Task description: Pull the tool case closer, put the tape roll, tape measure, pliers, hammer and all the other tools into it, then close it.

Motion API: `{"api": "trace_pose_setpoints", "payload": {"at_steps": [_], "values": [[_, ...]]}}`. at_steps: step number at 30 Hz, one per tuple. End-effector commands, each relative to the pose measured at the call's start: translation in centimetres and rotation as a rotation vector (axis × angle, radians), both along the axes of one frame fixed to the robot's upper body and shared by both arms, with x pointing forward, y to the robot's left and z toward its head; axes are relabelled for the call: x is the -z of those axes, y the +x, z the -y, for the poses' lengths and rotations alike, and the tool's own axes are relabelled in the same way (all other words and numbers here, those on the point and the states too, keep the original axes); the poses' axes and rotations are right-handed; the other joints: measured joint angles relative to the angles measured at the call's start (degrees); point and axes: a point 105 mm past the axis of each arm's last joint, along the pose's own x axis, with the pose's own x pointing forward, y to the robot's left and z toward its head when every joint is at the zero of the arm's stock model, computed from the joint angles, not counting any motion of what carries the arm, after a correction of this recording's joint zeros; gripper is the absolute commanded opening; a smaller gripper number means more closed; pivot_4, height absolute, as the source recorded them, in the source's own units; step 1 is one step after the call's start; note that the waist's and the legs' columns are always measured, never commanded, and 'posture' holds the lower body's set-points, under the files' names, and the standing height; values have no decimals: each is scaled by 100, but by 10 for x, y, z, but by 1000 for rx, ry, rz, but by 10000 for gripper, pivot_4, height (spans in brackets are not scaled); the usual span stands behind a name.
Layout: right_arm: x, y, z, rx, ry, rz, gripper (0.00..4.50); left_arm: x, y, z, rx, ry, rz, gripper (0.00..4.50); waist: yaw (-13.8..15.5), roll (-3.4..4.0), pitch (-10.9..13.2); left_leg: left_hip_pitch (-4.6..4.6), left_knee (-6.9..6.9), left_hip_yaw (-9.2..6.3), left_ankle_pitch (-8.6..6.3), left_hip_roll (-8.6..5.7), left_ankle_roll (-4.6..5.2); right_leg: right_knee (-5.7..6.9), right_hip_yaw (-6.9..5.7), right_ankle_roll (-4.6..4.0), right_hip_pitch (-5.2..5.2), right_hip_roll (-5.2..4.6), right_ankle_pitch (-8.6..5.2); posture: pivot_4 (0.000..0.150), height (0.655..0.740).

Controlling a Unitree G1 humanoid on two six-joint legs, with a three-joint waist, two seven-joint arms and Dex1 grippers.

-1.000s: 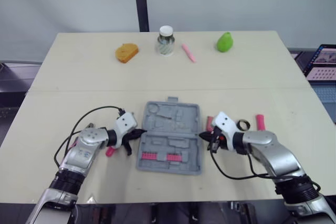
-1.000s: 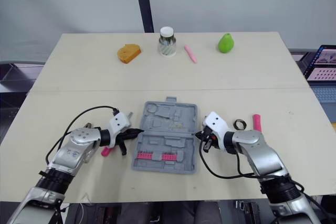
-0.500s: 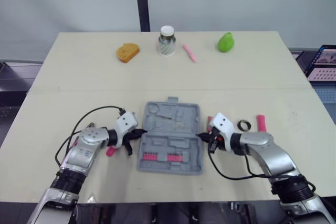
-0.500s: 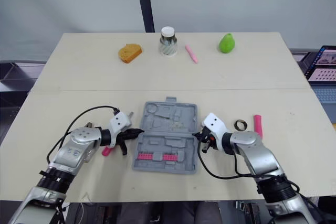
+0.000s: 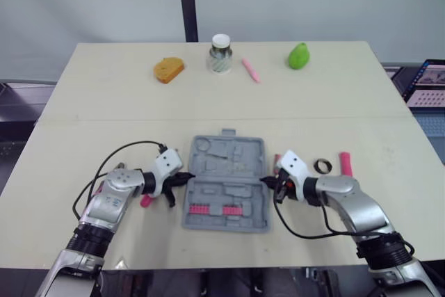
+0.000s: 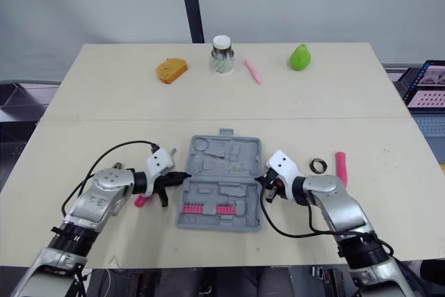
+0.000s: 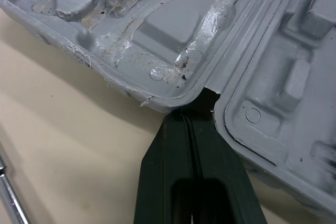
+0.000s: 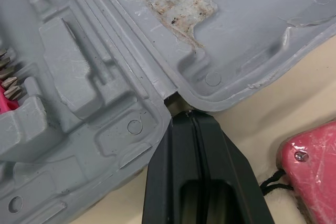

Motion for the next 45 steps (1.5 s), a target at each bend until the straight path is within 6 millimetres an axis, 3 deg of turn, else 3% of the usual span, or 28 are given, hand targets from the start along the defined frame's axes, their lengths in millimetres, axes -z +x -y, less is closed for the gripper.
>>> {"api": "trace_pose_setpoints", "payload": {"at_steps": [1,14,45], "values": [[-5,-13,-8,-62,31,-4,0,0,-10,8,49,-8,-12,360,2,0,0,0,0,0,-1,0,0,-1,0,0,0,0,0,1500,7400],[-1,-29,-14,-119,41,-59,0,7,-45,-3,75,36,-105,360,-79,0,0,1,-1,1,-10,7,-2,-2,3,0,-1,4,0,1500,7400],[7,-61,-17,-212,42,-178,0,17,-83,-8,103,68,-219,360,-106,0,0,1,-1,1,-18,10,-4,-8,4,-1,-1,4,-1,1500,7400]]}}
